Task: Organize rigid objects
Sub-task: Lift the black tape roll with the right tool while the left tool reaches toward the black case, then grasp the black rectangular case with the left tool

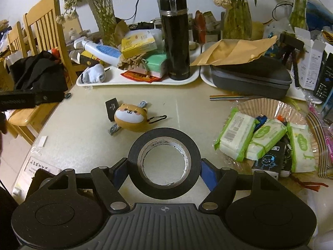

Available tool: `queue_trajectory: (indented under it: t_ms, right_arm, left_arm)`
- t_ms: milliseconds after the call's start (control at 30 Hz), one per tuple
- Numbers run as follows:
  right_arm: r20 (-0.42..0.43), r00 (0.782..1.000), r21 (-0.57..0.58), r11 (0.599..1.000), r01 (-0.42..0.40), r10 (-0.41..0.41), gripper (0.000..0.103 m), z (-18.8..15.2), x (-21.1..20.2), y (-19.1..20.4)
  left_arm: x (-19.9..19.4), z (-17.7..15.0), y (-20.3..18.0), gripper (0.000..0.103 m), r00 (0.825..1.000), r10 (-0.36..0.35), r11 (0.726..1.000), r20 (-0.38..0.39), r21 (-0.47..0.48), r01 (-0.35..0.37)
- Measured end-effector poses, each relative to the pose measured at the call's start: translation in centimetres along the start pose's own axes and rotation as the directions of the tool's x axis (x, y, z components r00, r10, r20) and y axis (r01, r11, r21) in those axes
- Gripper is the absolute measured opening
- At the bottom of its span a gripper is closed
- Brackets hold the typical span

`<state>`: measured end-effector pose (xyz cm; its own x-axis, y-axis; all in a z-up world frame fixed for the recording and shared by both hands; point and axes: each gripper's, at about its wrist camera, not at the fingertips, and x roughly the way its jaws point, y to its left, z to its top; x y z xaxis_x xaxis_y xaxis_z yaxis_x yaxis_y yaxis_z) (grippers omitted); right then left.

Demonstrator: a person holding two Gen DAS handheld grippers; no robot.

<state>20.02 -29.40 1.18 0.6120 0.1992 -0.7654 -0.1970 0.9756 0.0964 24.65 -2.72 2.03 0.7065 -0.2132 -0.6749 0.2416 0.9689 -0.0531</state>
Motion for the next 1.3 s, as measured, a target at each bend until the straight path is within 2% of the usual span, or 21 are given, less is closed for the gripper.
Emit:
queue_trajectory:
  t_ms: [200,500,1167,1300]
  right_arm:
    - [0.004,1.000,-0.015,1.000,-0.016,0.016,0.075,-0.2,-0.5,0.3]
    - [-0.001,0.999,-0.029,0.999,-0.037,0.037,0.075,0.1,-0.2,0.8]
    - [-0.025,0.997,-0.022,0.997,-0.074,0.073,0.075,0.3,0.2,0.7]
    - [-0.028,0.997,-0.024,0.997,-0.079,0.078,0.075,0.3,0.3,0.7]
  left_arm:
    - [2.6,-0.5,0.8,0.079,0.999,0.014,0.999,-0.034,-0.039,-0.016]
    - [6.5,-0.7,1.3,0.079,0.995,0.047,0.998,-0.085,-0.043,-0.050]
    - [14.6,1.5,1.7,0.076,0.978,0.026,0.989,-0.205,-0.137,-0.055]
    - [16.2,1.7,1.6,0.065,0.969,0.025,0.986,-0.244,-0.155,-0.064]
